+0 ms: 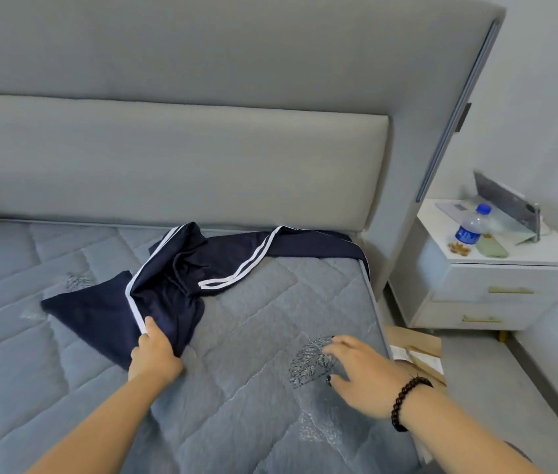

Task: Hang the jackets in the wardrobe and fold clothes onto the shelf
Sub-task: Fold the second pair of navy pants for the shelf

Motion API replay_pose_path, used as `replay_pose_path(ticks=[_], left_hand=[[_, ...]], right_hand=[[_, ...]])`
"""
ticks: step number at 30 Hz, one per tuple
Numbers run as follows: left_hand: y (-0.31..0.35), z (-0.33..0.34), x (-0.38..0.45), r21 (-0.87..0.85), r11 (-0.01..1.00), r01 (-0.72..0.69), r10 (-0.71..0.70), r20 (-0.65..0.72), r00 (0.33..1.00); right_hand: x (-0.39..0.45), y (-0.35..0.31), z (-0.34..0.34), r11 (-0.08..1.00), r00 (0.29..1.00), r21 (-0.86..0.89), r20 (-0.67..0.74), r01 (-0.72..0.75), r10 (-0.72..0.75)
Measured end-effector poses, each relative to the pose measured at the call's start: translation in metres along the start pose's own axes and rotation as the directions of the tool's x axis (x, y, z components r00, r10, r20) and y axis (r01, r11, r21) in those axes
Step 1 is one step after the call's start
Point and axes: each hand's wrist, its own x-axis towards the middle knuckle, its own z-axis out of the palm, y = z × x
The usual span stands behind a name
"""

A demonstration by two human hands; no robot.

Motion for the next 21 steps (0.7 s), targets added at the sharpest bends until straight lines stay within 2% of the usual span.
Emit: replay_pose_path(ticks=[5, 7, 9, 11, 13, 14, 16, 17, 19, 21], left_hand=[[0.042, -0.001, -0.021, -0.167, 0.957, -0.236, 0.233, -0.037, 0.972], [0.074, -0.004, -0.042, -0.280, 0.905, -0.321, 0.319, -0.054, 0.946], [0.107, -0.007, -0.064, -0.374, 0.826, -0.422, 0.434, -0.057, 0.899], [0.135, -0.013, -0.086, -0.469, 0.744, -0.475, 0.521, -0.037, 0.853], [0.158, -0.018, -0.107, -0.576, 0.683, -0.450, 0.566, 0.027, 0.824], [0.168, -0.019, -0.115, -0.633, 0.651, -0.418, 0.589, 0.075, 0.805], [0.177, -0.023, -0.119, -0.775, 0.572, -0.268, 0.611, 0.185, 0.770], [0.177, -0.024, -0.114, -0.831, 0.535, -0.153, 0.584, 0.233, 0.777], [0.168, -0.023, -0.094, -0.855, 0.519, 0.001, 0.443, 0.270, 0.855], [0.150, -0.012, -0.065, -0.768, 0.640, 0.002, 0.233, 0.197, 0.952]], right_hand=[[0.012, -0.005, 0.011, 1.000, 0.998, 0.026, 0.069, 0.012, -0.014], [0.019, -0.008, 0.018, 0.994, 0.998, 0.113, 0.068, 0.004, -0.012], [0.024, -0.013, 0.025, 0.955, 0.999, 0.296, 0.053, -0.024, 0.009], [0.025, -0.021, 0.027, 0.802, 0.999, 0.597, 0.024, -0.032, 0.022], [0.025, -0.023, 0.026, 0.538, 0.997, 0.841, -0.079, 0.056, 0.021], [0.026, -0.021, 0.026, 0.422, 0.987, 0.901, -0.145, 0.102, 0.072], [0.026, -0.015, 0.021, 0.210, 0.934, 0.968, -0.195, 0.134, 0.300], [0.026, -0.010, 0.019, 0.154, 0.891, 0.980, -0.180, 0.126, 0.416], [0.024, 0.006, 0.018, 0.087, 0.804, 0.995, -0.098, 0.058, 0.586], [0.018, 0.024, 0.016, 0.000, 0.751, 1.000, -0.003, 0.003, 0.661]])
